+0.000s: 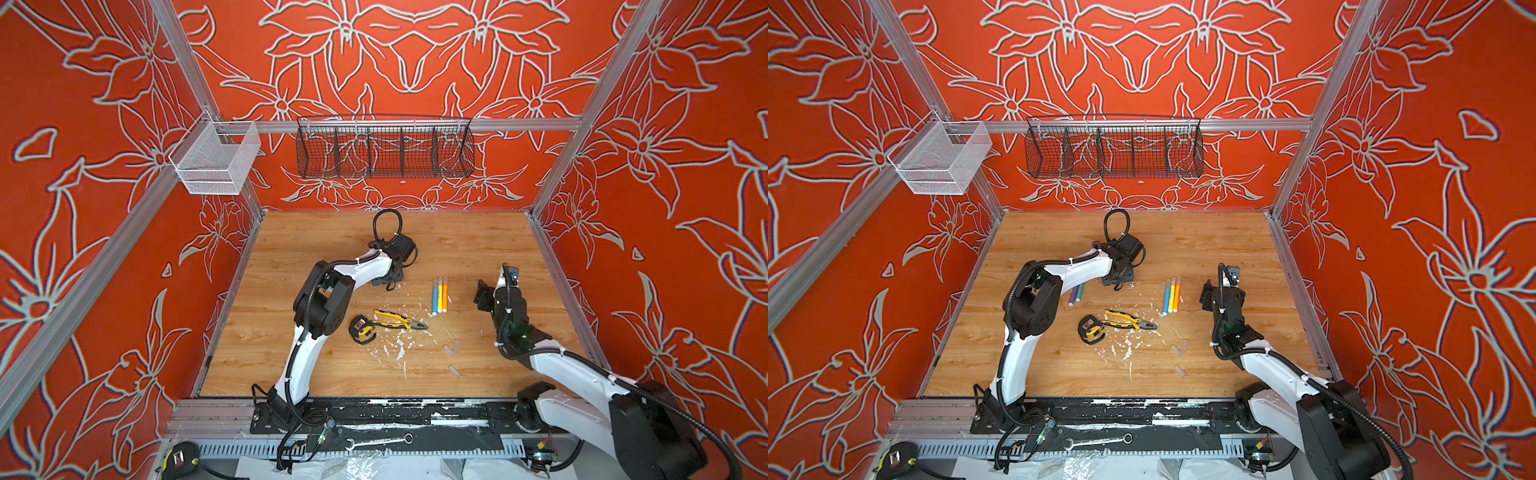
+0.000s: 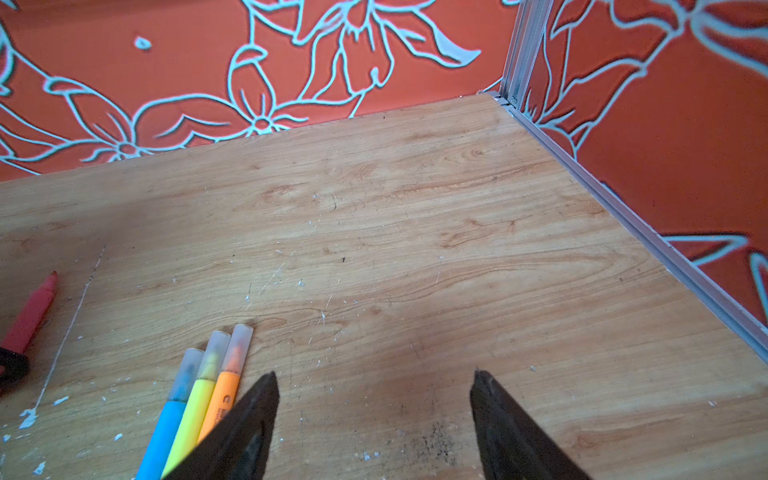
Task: Insert the pens into the pen caps
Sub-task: 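Move the left gripper over the pink marker, then close the left gripper on the pink marker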
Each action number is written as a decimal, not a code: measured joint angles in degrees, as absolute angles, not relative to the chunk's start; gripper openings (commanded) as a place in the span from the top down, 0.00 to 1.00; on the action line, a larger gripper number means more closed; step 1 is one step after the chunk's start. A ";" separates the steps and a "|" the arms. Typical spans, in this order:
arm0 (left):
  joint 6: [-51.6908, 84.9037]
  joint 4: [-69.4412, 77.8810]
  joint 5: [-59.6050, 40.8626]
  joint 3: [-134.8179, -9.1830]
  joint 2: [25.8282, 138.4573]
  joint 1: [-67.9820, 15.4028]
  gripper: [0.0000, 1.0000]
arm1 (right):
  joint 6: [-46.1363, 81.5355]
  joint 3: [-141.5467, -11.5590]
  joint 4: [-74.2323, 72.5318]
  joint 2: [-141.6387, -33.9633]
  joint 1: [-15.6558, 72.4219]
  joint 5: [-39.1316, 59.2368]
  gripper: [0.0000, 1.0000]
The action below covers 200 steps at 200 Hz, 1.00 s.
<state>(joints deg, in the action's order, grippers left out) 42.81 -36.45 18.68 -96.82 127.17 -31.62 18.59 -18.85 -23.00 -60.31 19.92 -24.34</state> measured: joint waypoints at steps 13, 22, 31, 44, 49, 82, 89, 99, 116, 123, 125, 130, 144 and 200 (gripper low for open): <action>42.87 -36.60 18.22 -97.32 127.48 -31.09 0.44 | 18.59 -18.85 -23.00 -60.31 19.92 -24.34 0.26; 42.87 -36.62 18.02 -97.60 127.63 -30.72 0.45 | 18.59 -18.85 -23.03 -60.31 19.92 -24.36 0.25; 42.87 -36.64 17.80 -97.89 127.81 -30.48 0.46 | 18.59 -18.85 -23.00 -60.31 19.92 -24.34 0.25; 42.85 -36.67 17.63 -98.43 128.18 -30.22 0.47 | 18.59 -18.87 -23.00 -60.31 19.92 -24.34 0.25; 42.85 -36.69 17.56 -98.72 128.35 -30.09 0.47 | 18.59 -18.85 -23.03 -60.31 19.92 -24.34 0.25; 42.83 -36.84 17.30 -99.94 129.19 -29.91 0.51 | 18.59 -18.87 -23.03 -60.31 19.92 -24.34 0.25; 42.83 -36.86 17.28 -100.07 129.25 -29.82 0.52 | 18.59 -18.85 -23.03 -60.31 19.92 -24.34 0.25; 42.85 -36.84 17.30 -100.20 129.36 -29.78 0.54 | 18.59 -18.85 -23.00 -60.31 19.92 -24.34 0.25; 42.81 -36.86 17.30 -100.42 129.51 -29.67 0.58 | 18.59 -18.85 -23.00 -60.31 19.92 -24.34 0.25; 42.76 -36.84 17.30 -100.49 129.56 -29.63 0.59 | 18.59 -18.85 -23.00 -60.31 19.92 -24.34 0.25; 42.83 -36.82 17.30 -100.51 129.56 -29.61 0.60 | 18.59 -18.85 -23.03 -60.31 19.92 -24.36 0.25; 42.70 -36.82 17.30 -100.51 129.60 -29.58 0.62 | 18.59 -18.85 -23.03 -60.31 19.92 -24.34 0.25; 42.52 -36.58 17.21 -100.51 129.62 -29.50 0.65 | 18.59 -18.85 -23.03 -60.31 19.92 -24.34 0.25; 41.69 -34.76 16.58 -100.51 129.95 -28.97 0.91 | 18.59 -18.85 -23.03 -60.31 19.92 -24.34 0.26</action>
